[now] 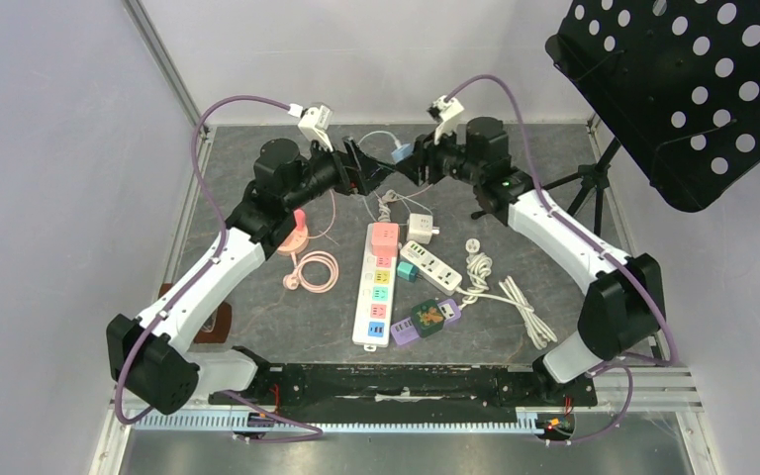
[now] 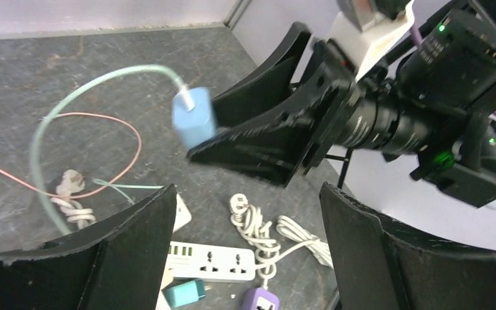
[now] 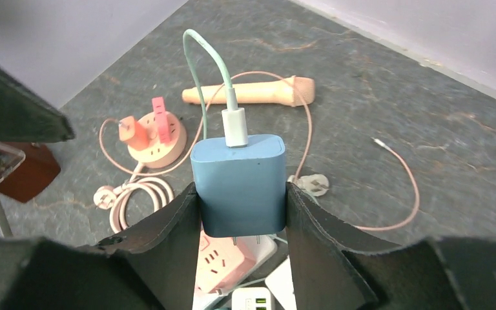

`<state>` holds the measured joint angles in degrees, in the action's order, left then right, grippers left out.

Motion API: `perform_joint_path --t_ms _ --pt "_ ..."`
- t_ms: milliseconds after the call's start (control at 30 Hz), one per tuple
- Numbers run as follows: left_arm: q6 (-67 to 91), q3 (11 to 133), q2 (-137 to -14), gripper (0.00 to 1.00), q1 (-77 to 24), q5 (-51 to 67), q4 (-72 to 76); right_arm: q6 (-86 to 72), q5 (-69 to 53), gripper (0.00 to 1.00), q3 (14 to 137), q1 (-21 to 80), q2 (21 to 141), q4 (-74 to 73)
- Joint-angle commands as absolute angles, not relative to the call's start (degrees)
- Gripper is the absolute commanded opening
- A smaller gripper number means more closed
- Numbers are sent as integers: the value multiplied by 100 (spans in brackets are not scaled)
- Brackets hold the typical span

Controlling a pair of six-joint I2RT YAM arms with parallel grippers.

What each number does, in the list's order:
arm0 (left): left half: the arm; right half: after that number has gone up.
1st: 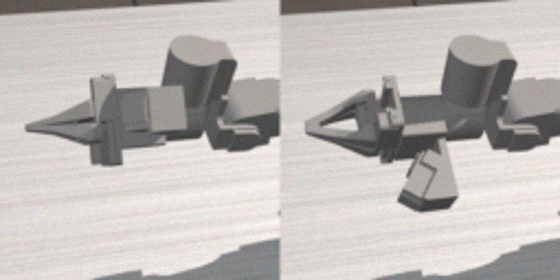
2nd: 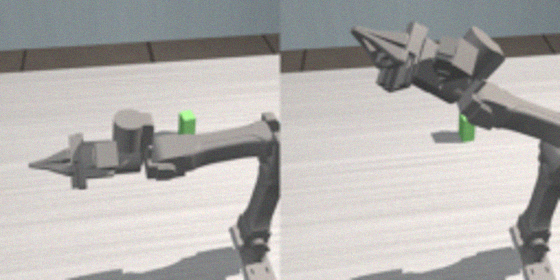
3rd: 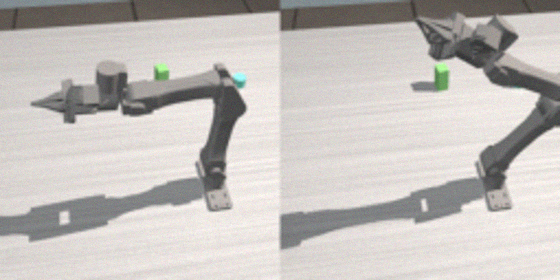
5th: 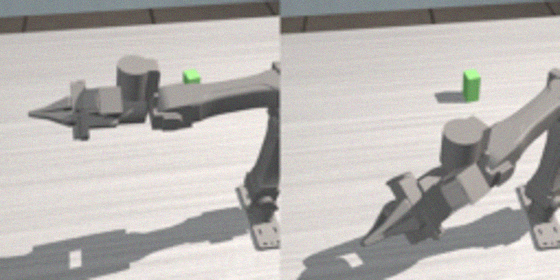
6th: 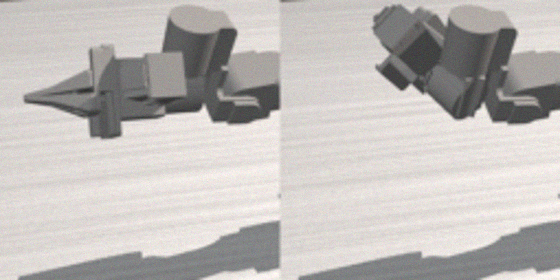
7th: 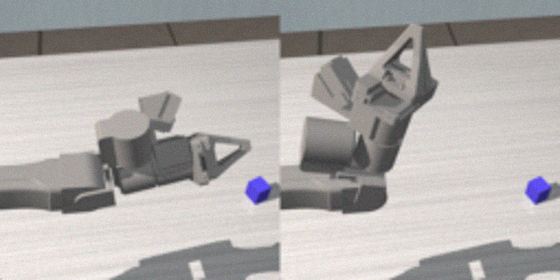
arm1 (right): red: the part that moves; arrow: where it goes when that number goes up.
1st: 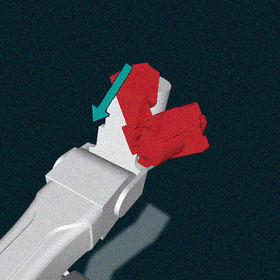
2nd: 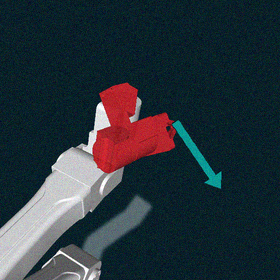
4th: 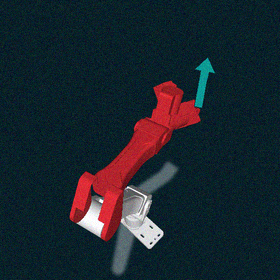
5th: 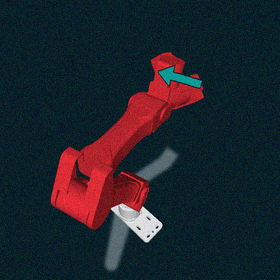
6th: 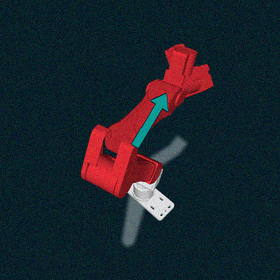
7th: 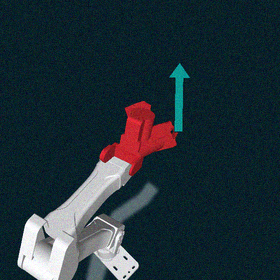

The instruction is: Insert the plug

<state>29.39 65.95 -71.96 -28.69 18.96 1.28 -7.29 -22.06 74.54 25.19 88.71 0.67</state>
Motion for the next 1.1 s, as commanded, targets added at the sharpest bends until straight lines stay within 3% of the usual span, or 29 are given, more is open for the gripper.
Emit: perform_joint_path --t_ms 0,133,300,467,867,967,1067 --pt "3614 6698 -7341 86 -2875 2283 699 -130 -2380 29 7821 2886 9026 518" --pt "3551 6669 -7322 83 -2878 1743 327 297 -2460 29 7823 3118 9053 525" --pt "3551 6805 -7272 68 -2877 586 -557 492 -2559 29 7805 3199 9057 577" --pt "3603 6716 -7169 57 -2876 578 -355 500 -2693 26 7787 3244 9083 659" --pt "3475 7110 -7641 57 -2865 897 -854 553 -3194 25 7796 3364 9086 682" --pt "3495 7175 -7711 51 -2865 1159 -809 563 -3217 26 7800 3388 9109 635" --pt "3457 7241 -7802 36 -2865 1520 -873 516 -3131 26 7805 3392 9139 599"
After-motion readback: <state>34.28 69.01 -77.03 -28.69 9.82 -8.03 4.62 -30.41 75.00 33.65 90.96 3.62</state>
